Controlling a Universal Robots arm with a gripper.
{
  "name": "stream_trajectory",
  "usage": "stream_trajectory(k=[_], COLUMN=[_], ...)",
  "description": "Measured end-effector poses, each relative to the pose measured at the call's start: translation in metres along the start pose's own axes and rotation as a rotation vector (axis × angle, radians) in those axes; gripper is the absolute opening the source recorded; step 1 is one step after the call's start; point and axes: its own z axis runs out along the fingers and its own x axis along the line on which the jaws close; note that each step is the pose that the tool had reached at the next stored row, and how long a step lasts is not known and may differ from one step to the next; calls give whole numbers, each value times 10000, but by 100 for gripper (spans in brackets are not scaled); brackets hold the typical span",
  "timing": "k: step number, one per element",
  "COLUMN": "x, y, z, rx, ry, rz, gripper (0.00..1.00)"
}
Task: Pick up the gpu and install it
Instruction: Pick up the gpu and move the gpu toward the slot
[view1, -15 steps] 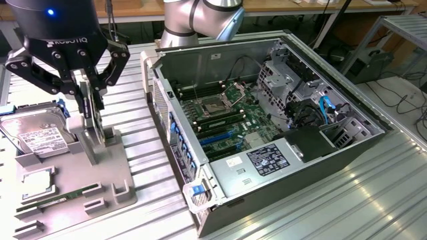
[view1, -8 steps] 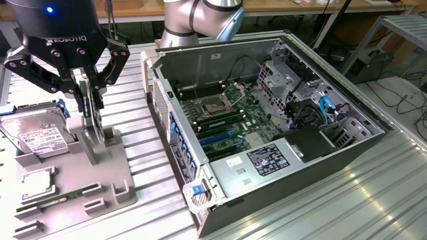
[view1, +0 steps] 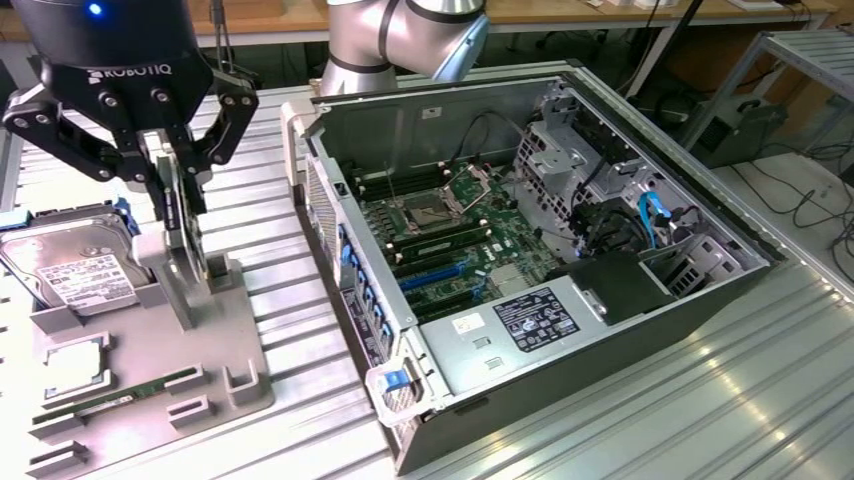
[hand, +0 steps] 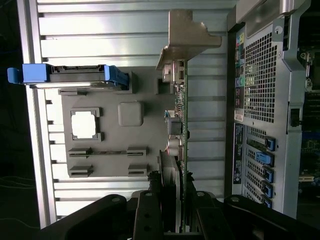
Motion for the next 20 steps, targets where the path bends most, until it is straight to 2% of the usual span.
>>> stream_trajectory(k=[20], x=[-1], y=[-22], z=[-134], rx=[0], ry=[0], rz=[-1], gripper=[27])
